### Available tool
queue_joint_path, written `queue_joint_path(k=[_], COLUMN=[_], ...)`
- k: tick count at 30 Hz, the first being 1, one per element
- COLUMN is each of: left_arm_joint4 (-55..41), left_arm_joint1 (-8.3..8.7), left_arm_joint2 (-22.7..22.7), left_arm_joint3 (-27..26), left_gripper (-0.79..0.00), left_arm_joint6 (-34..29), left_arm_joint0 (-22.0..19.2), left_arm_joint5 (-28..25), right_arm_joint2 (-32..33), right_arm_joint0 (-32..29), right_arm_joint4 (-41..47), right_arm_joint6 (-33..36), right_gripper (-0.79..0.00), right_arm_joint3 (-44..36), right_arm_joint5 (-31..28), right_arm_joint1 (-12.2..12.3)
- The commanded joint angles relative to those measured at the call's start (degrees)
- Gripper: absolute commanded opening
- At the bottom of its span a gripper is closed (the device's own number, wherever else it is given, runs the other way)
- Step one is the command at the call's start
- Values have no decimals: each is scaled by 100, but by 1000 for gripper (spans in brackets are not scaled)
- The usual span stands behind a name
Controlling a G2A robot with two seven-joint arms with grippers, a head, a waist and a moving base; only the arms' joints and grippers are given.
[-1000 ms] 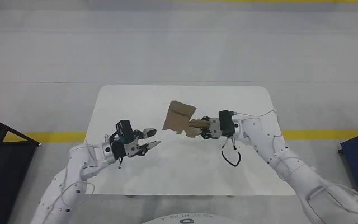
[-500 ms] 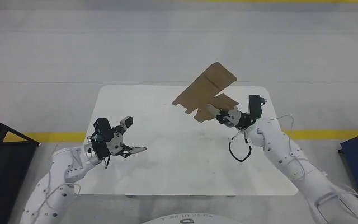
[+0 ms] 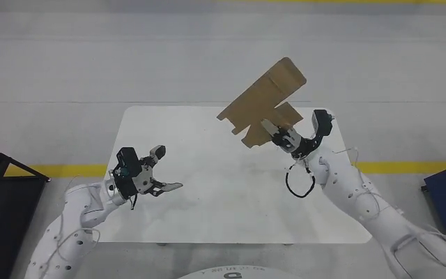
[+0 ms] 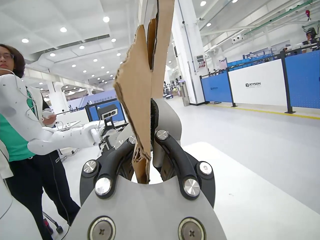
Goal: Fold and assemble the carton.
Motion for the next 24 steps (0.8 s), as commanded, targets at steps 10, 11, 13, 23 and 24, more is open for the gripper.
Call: queue_joint_path(k=[10, 11, 13, 23, 24], left_arm_joint4=[0, 0, 0, 0, 0], left_arm_joint1=[0, 0, 0, 0, 0], left_arm_joint2=[0, 0, 0, 0, 0], left_arm_joint3=[0, 0, 0, 0, 0], left_gripper=[0, 0, 0, 0, 0], left_arm_joint6=[0, 0, 0, 0, 0], left_arm_joint0=[0, 0, 0, 0, 0], left_arm_joint5=[0, 0, 0, 0, 0], right_arm_joint2=[175, 184, 187, 190, 190], right_arm_joint0=[-174, -232, -348, -373, -372], right_arm_joint4=[-593, -747, -694, -593, -627], right_arm_joint6=[627, 737, 790, 810, 851], right_gripper=[-785, -785, -785, -785, -785], right_arm_joint3=[-375, -506, -727, -753, -762], right_arm_joint5=[2059, 2404, 2479, 2327, 2353], right_arm_joint1=[-45, -56, -80, -84, -85])
